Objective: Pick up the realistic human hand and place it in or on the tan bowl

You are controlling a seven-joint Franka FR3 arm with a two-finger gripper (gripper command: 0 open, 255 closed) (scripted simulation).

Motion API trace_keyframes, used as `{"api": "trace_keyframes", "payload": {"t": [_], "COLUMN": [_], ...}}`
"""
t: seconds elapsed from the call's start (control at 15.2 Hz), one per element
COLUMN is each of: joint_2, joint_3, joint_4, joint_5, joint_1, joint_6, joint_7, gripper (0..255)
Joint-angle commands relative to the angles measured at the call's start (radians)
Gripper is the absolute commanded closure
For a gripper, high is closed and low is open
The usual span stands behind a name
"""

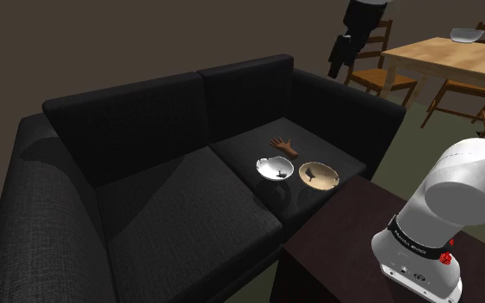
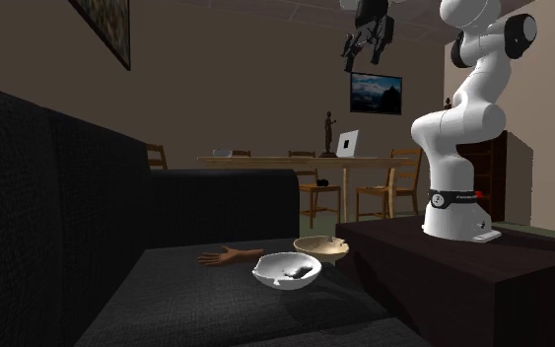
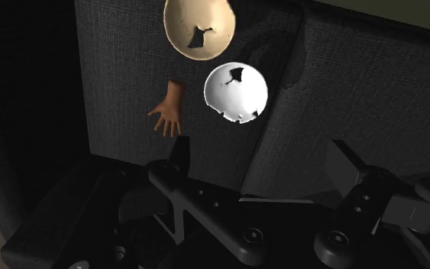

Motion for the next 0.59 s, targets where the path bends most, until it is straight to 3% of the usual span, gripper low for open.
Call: {"api": "trace_keyframes", "payload": {"t": [0.0,0.53], "joint_2": [0.0,0.137], "joint_3": [0.0,-0.053], "joint_4": [0.0,-0.135], "joint_5": [0.0,-0.025], "joint_1": [0.0,-0.036], "joint_6": [0.0,0.27], "joint_7": [0.0,0.006], "gripper": [0,0]}}
